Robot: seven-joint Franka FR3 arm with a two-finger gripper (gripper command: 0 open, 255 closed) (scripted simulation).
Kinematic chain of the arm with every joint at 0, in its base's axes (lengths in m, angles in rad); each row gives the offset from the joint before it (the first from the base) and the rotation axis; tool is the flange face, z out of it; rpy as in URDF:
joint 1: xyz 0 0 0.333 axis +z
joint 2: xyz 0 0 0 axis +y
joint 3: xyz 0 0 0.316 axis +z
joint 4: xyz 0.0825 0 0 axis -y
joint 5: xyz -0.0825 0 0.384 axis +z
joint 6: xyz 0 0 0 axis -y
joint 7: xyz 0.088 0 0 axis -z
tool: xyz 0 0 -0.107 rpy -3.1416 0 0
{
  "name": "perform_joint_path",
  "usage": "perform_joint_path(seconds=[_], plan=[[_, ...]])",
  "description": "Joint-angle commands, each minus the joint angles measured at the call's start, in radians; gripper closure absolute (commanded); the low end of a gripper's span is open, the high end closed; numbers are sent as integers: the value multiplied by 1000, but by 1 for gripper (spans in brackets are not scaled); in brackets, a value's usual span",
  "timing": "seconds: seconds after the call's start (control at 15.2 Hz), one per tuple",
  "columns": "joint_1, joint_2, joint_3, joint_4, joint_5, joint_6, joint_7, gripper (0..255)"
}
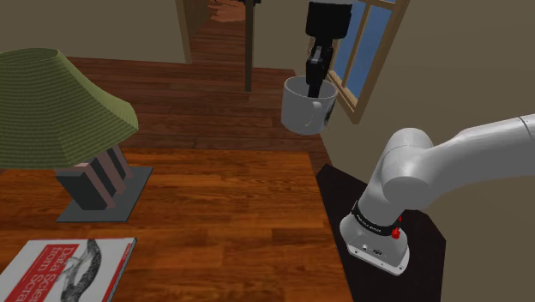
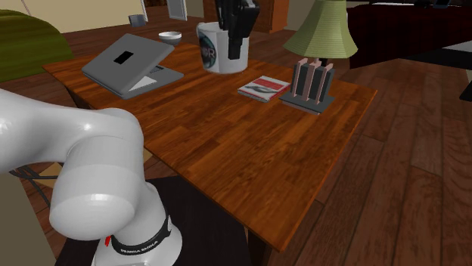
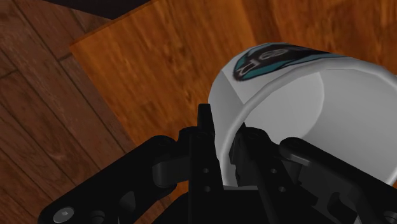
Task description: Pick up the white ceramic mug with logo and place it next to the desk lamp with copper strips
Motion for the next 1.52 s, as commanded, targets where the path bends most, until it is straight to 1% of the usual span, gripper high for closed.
perform_joint_path(seconds=[0.0,0.79,1.45], plan=[[-1,15,0,38,0,-23,4,255],[-6,103,-9,264,-9,-160,18,255],[-9,195,-12,478,-14,-282,33,255]])
